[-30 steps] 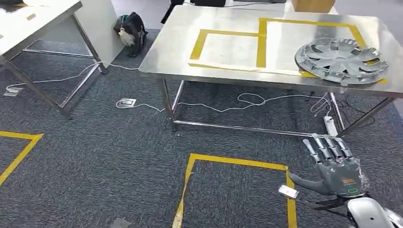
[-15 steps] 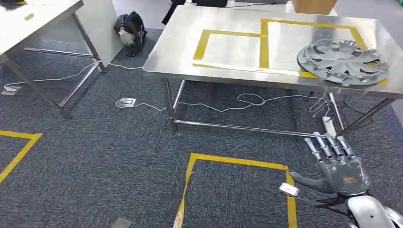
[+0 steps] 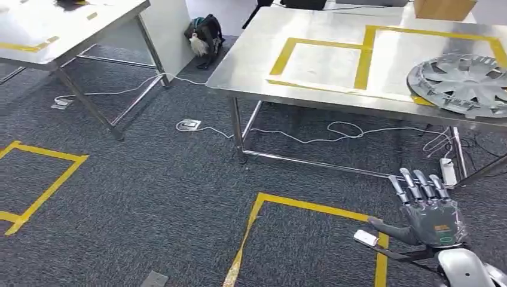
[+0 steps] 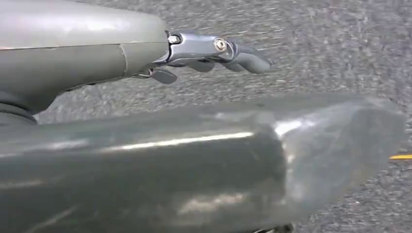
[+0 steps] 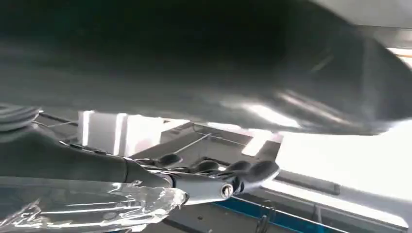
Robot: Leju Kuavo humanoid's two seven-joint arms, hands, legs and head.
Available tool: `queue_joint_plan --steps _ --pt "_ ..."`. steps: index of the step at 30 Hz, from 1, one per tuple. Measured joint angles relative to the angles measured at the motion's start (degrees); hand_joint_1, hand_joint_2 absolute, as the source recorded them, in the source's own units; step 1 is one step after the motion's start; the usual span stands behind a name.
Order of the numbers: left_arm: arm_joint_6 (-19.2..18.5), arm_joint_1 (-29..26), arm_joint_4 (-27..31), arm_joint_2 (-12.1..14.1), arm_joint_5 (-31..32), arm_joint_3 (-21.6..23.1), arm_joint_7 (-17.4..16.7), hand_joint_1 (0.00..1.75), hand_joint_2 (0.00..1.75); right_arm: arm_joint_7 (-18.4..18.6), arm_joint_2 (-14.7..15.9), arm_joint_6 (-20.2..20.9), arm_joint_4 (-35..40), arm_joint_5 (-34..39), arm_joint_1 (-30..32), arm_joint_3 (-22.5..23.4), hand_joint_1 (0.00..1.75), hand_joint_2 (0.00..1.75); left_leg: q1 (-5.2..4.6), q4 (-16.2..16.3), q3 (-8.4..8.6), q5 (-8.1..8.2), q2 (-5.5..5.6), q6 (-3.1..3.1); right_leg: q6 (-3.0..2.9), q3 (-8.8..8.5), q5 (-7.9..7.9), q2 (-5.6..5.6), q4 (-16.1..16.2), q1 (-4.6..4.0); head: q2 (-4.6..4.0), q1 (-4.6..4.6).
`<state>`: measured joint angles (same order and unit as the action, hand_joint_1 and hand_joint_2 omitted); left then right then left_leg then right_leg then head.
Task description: Take the parts from the cabinet and place them on the table.
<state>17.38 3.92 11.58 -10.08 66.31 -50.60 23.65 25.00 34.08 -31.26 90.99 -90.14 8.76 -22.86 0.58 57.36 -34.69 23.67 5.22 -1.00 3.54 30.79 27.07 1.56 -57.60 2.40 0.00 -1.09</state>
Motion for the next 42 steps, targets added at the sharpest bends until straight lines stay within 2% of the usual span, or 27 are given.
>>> queue_joint_plan --steps 2,4,5,6,8,9,10,14,15,17,19,20,22,24,25,26,29,30,32,33,35,36,37,39,40,41,42 --pt "0.0 0.2 0.0 0.0 0.0 0.0 0.0 0.00 0.00 0.0 0.2 -0.1 -0.1 0.0 0.0 -0.3 0.00 0.00 -0.22 6.7 -3.39 4.09 -3.69 -0.41 -0.67 0.08 0.03 -1.34 0.0 -0.27 0.00 0.83" --pt "0.0 0.2 0.0 0.0 0.0 0.0 0.0 0.00 0.00 0.0 0.3 -0.1 -0.3 0.0 0.0 -0.6 0.00 0.00 -0.19 16.2 -7.97 7.82 -4.55 -0.48 -0.95 0.16 0.11 -2.92 0.0 -0.62 0.00 0.81" --pt "0.0 0.1 0.0 0.0 0.0 0.0 0.0 0.00 0.00 0.0 0.3 -0.1 -0.4 0.0 0.0 -0.8 0.00 0.00 -0.19 18.0 -8.86 7.92 -4.55 -0.42 -0.99 0.12 0.14 -3.65 0.0 -0.69 0.00 0.79" --pt "0.0 0.0 0.0 0.0 0.0 0.0 0.0 0.00 0.00 0.0 0.3 -0.1 -0.5 0.0 -0.1 -1.0 0.00 0.00 -0.21 17.2 -8.33 6.81 -4.57 -0.31 -1.00 0.05 0.16 -4.32 0.0 -0.75 0.00 0.81" --pt "0.0 0.0 0.0 0.1 0.0 0.0 0.0 0.00 0.00 0.0 0.3 -0.1 -0.5 0.0 -0.4 -1.3 0.00 0.00 -0.24 9.4 -4.20 2.36 -5.12 0.10 -0.88 -0.13 0.28 -5.53 0.0 -0.80 0.00 0.79" --pt "0.0 0.0 0.0 0.1 0.0 0.0 0.0 0.00 0.00 0.0 0.3 -0.1 -0.5 0.0 -0.5 -1.4 0.00 0.00 -0.40 4.2 -1.30 0.37 -6.60 0.41 -0.66 -0.31 0.41 -6.16 0.0 -0.81 0.00 0.83" --pt "0.0 0.2 0.0 0.2 0.0 0.0 0.0 0.00 0.00 0.0 0.4 -0.1 -0.5 0.0 -0.6 -1.4 0.00 0.00 -0.90 1.2 0.30 0.59 -9.72 0.55 -0.28 -0.38 0.65 -6.61 -0.1 -1.22 0.00 0.83" --pt "0.0 0.1 0.0 0.2 0.0 0.0 0.0 0.00 0.00 0.0 0.7 -0.1 -0.7 0.0 -0.9 -1.7 0.00 0.00 -1.13 0.3 -0.02 0.78 -7.27 1.87 0.78 -1.07 0.87 -9.09 0.5 -1.52 0.00 0.72" --pt "0.0 -0.1 0.0 0.2 -0.1 0.0 0.0 0.00 0.00 0.0 0.7 -0.1 -0.7 0.0 -1.0 -1.7 0.00 0.00 -0.64 0.0 0.22 0.51 -6.61 2.32 1.30 -0.67 1.41 -8.27 0.2 -1.20 0.00 0.70" --pt "0.0 0.1 0.0 0.2 -0.1 0.0 0.0 0.00 0.00 0.0 0.9 -0.2 -0.7 0.0 -1.0 -1.8 0.00 0.00 -0.63 0.0 0.19 0.49 -5.39 2.86 1.28 1.62 5.20 -3.14 -5.7 -1.17 0.00 0.31" --pt "0.0 0.3 0.0 0.2 -0.1 0.0 0.0 0.00 0.00 -0.1 0.9 -0.2 -0.9 0.0 -0.8 -2.1 0.00 0.00 -0.74 0.0 0.12 0.50 -3.89 3.13 1.24 6.53 9.21 -1.70 -15.6 -1.38 0.00 0.13" --pt "0.0 0.2 0.0 0.2 -0.1 0.0 0.0 0.00 0.00 -0.1 0.9 -0.2 -0.9 0.0 -0.7 -2.3 0.00 0.00 -0.81 0.0 0.15 0.48 -3.08 3.15 1.15 8.24 9.65 -1.62 -18.5 -1.40 0.00 0.20" --pt "0.0 0.1 0.0 0.2 -0.1 0.0 0.0 0.00 0.00 -0.1 0.9 -0.2 -1.0 0.0 -0.7 -2.4 0.00 0.00 -0.83 0.1 0.25 0.45 -1.37 3.14 0.91 7.30 6.03 -1.50 -14.9 -1.39 0.00 0.17" --pt "-0.1 0.1 0.0 0.2 -0.1 0.0 0.0 0.00 0.00 -0.1 0.9 -0.2 -1.0 0.0 -0.8 -2.4 0.00 0.00 -0.73 0.1 0.53 0.46 0.15 3.03 0.79 2.54 0.38 0.45 -4.4 -1.11 0.00 0.15" --pt "-0.1 0.1 0.0 0.2 -0.1 0.0 0.0 0.00 0.00 -0.1 0.9 -0.2 -1.0 0.0 -0.8 -2.4 0.00 0.00 -0.71 0.2 0.48 0.38 0.80 2.77 0.74 1.15 0.46 3.45 -1.5 -0.74 0.00 0.17" --pt "-0.1 0.3 0.0 0.2 -0.1 0.0 0.0 0.00 0.00 -0.1 0.9 -0.2 -1.1 0.0 -0.7 -2.5 0.00 0.00 -0.96 0.6 0.03 0.33 1.61 2.39 0.60 0.53 0.77 3.73 0.0 -0.61 0.00 0.24" --pt "-0.1 -0.2 0.0 0.2 -0.1 0.0 0.0 0.00 0.00 -0.1 1.0 -0.2 -1.1 0.0 -0.9 -2.6 0.00 0.00 -0.44 0.1 -0.68 -0.59 3.44 1.13 -0.27 0.63 0.48 1.98 -0.7 -1.19 0.00 0.28" --pt "-0.1 -0.2 0.0 0.3 -0.1 0.0 0.0 0.00 0.00 -0.1 0.9 -0.2 -1.1 0.0 -0.9 -2.6 0.00 0.00 -0.42 0.2 -0.80 -0.36 3.80 0.87 -0.80 0.33 0.19 1.04 -0.1 -0.63 0.00 0.24" --pt "-0.1 -0.1 0.0 0.2 -0.1 0.0 0.0 0.00 0.00 -0.1 1.0 -0.3 -1.1 0.0 -1.0 -2.6 0.00 0.00 -1.00 4.2 -2.64 2.52 -2.55 0.37 -1.39 -0.03 0.10 -0.37 0.2 -0.91 0.00 1.18" --pt "-0.1 0.1 0.0 0.2 -0.1 0.0 0.0 0.00 0.00 -0.2 1.0 -0.3 -1.1 0.0 -1.0 -2.6 0.00 0.00 -0.86 8.7 -4.91 4.77 -4.03 0.09 -1.44 0.01 0.08 -1.22 0.2 -1.05 0.00 1.18" --pt "-0.1 0.1 0.0 0.2 -0.1 0.0 0.0 0.00 0.00 -0.2 1.0 -0.3 -1.1 0.0 -0.8 -2.6 0.00 0.00 -0.70 17.5 -9.26 8.06 -4.96 -0.14 -1.62 0.03 0.20 -3.03 0.2 -1.21 0.00 1.18" --pt "-0.1 0.0 0.0 0.2 -0.1 0.0 0.0 0.00 0.00 -0.2 1.0 -0.3 -1.1 0.0 -0.8 -2.6 0.00 0.00 -0.67 18.2 -9.64 7.67 -4.96 -0.14 -1.66 -0.02 0.24 -3.67 0.2 -1.21 0.00 1.20" --pt "-0.1 0.0 0.0 0.2 -0.1 0.0 0.0 0.00 0.00 -0.2 1.0 -0.3 -1.1 0.0 -0.7 -2.6 0.00 0.00 -0.58 16.0 -8.60 5.60 -5.01 -0.15 -1.60 -0.07 0.30 -4.60 0.2 -1.22 0.00 1.20" --pt "0.0 0.0 0.0 0.2 -0.1 0.0 0.0 0.00 0.00 -0.2 1.0 -0.3 -1.1 0.0 -0.6 -2.5 0.00 0.00 -0.58 6.8 -3.48 0.94 -5.97 0.05 -1.32 -0.33 0.49 -5.97 0.2 -1.21 0.00 1.16" --pt "0.1 0.0 0.0 0.2 -0.2 0.0 0.0 0.00 0.00 -0.4 1.0 -0.3 -1.1 0.0 -0.7 -2.4 0.00 0.00 -0.64 2.1 -0.60 -0.46 -7.88 0.24 -1.03 -0.58 0.67 -6.59 0.2 -1.28 0.00 1.22" --pt "0.1 0.2 0.0 0.2 -0.2 0.0 0.0 0.00 0.00 -0.5 1.0 -0.3 -1.1 0.0 -0.5 -2.2 0.00 0.00 -1.22 -0.2 0.24 0.59 -9.10 0.31 -0.57 -0.43 1.14 -7.06 -0.3 -1.89 0.00 1.29" --pt "0.1 0.4 0.0 0.2 -0.2 0.0 0.0 0.00 0.00 -0.5 1.0 -0.3 -1.1 0.0 -0.5 -2.1 0.00 0.00 -1.07 0.2 -0.04 0.45 -8.38 1.02 -0.41 -0.58 1.15 -7.57 0.1 -1.89 0.00 1.24"
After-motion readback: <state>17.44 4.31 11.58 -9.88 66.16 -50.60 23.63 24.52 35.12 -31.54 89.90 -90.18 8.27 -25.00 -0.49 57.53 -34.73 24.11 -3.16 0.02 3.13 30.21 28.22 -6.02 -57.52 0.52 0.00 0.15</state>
